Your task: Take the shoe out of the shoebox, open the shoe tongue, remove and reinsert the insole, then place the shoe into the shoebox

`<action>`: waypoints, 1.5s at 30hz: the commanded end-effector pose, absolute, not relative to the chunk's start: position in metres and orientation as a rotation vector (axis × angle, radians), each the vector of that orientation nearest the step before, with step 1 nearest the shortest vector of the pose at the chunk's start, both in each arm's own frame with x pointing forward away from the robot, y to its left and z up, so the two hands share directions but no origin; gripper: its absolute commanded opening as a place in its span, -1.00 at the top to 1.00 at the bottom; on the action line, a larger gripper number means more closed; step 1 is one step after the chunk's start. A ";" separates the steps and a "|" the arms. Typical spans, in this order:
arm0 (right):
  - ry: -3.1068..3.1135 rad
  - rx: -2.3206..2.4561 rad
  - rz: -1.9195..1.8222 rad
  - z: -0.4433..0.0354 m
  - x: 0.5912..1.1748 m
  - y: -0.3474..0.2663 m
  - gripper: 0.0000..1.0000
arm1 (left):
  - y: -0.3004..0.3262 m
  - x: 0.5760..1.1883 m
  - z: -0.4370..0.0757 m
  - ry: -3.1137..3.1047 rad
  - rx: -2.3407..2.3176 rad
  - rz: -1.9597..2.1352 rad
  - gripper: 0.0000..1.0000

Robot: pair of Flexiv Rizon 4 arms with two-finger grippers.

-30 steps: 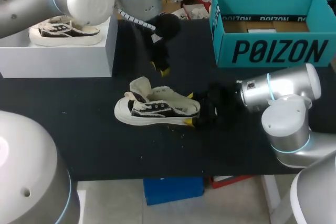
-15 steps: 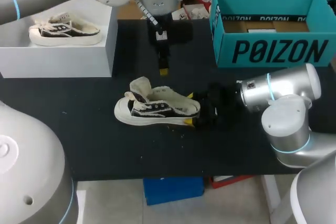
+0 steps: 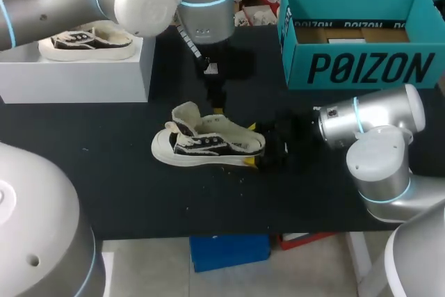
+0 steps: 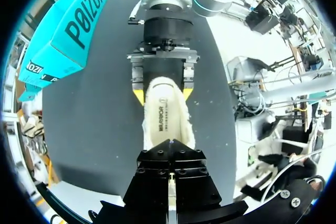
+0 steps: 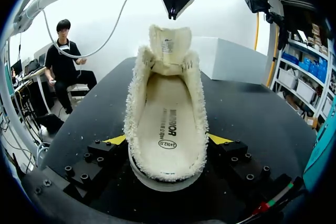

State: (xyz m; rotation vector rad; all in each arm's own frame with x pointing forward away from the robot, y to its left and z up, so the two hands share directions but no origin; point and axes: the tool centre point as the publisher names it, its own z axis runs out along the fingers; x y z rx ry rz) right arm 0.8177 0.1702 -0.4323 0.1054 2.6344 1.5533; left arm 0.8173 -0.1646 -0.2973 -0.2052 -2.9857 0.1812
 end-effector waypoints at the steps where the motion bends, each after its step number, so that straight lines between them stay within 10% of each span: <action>1: 2.634 0.107 1.553 -0.435 0.818 0.170 1.00 | -0.160 0.815 -0.298 -2.989 -0.204 0.224 1.00; 45: 2.634 0.107 1.553 -0.435 0.818 0.170 1.00 | -0.152 0.805 -0.374 -2.817 -0.079 0.186 1.00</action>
